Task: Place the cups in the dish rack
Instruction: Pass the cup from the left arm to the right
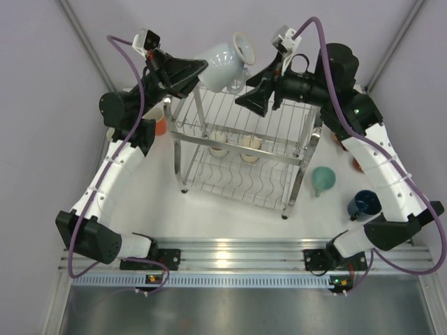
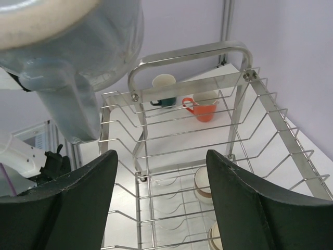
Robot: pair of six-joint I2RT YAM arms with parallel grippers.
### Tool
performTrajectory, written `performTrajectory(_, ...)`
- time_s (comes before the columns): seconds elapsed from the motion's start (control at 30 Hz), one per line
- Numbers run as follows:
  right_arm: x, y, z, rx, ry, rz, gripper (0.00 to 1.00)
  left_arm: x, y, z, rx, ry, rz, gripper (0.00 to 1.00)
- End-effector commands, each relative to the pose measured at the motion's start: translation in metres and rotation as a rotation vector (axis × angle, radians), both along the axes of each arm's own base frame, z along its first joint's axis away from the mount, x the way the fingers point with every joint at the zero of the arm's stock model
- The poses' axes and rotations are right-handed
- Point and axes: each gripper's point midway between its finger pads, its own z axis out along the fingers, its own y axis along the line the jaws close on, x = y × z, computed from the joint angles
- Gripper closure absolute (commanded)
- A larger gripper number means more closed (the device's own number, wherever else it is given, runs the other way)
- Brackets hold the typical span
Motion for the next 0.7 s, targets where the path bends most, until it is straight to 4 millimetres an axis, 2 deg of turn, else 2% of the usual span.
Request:
performTrajectory(0.0, -0.017, 0.000, 0.031, 0.062, -0.084, 0.083, 0.31, -0.029, 0.011, 0.023, -0.073, -0.116, 0.002, 1.00)
performTrajectory(0.2, -0.027, 0.000, 0.030, 0.087, -0.093, 0.122, 0.30, -0.021, 0.006, 0.022, -0.068, -0.112, -0.002, 1.00)
performTrajectory(0.4, -0.037, 0.007, 0.041, 0.153, -0.092, 0.187, 0.32, -0.019, -0.002, 0.016, -0.056, -0.109, -0.017, 1.00)
performTrajectory(0.67, -0.041, 0.003, 0.052, 0.173, -0.113, 0.187, 0.34, -0.014, -0.006, 0.008, -0.038, -0.101, -0.021, 1.00)
